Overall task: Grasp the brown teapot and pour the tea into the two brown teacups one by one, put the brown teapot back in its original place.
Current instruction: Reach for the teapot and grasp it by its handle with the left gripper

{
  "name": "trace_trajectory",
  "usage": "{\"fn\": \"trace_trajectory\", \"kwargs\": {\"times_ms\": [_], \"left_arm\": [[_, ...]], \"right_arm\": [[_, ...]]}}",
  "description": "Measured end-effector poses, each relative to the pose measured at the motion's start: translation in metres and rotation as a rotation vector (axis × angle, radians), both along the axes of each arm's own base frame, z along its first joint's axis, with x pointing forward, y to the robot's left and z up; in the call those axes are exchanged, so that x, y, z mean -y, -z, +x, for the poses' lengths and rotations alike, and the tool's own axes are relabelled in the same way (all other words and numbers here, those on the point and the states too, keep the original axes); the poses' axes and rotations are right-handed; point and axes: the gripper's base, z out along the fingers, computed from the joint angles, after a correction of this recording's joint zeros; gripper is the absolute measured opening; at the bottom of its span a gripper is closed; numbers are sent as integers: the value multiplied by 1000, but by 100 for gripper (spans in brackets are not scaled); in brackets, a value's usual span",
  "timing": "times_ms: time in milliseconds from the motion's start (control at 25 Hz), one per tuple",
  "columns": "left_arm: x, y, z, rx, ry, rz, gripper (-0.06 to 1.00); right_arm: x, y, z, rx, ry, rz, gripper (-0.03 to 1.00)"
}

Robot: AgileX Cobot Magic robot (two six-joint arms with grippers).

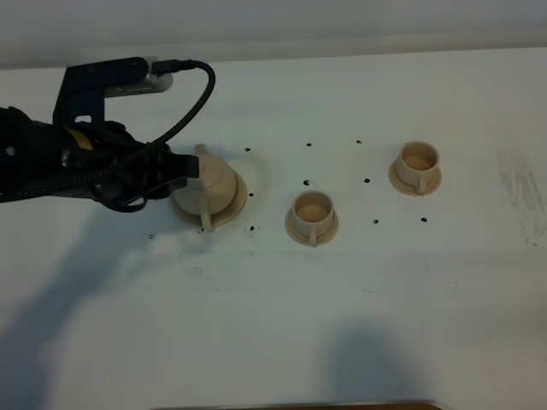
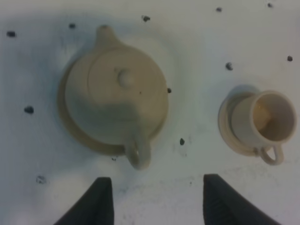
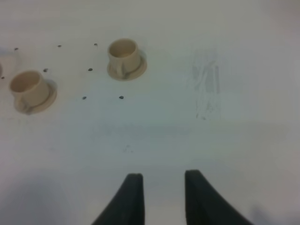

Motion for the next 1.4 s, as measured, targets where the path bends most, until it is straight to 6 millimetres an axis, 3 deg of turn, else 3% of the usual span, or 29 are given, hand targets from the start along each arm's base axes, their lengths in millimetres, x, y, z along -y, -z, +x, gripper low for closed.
{"fn": "trace_trajectory", "kwargs": {"times_ms": [400, 600, 920, 1400], "left_arm": [[19, 1, -12, -21, 49, 24, 42], [20, 16, -12, -156, -38, 20, 40], [24, 27, -1, -253, -207, -31, 32], [26, 32, 13, -323, -186, 77, 33]], "right_arm": [[0, 0, 0, 0, 0, 0, 23], [0, 0, 0, 0, -1, -1, 23], [0, 0, 0, 0, 0, -1, 23], [0, 0, 0, 0, 0, 0, 23]]}}
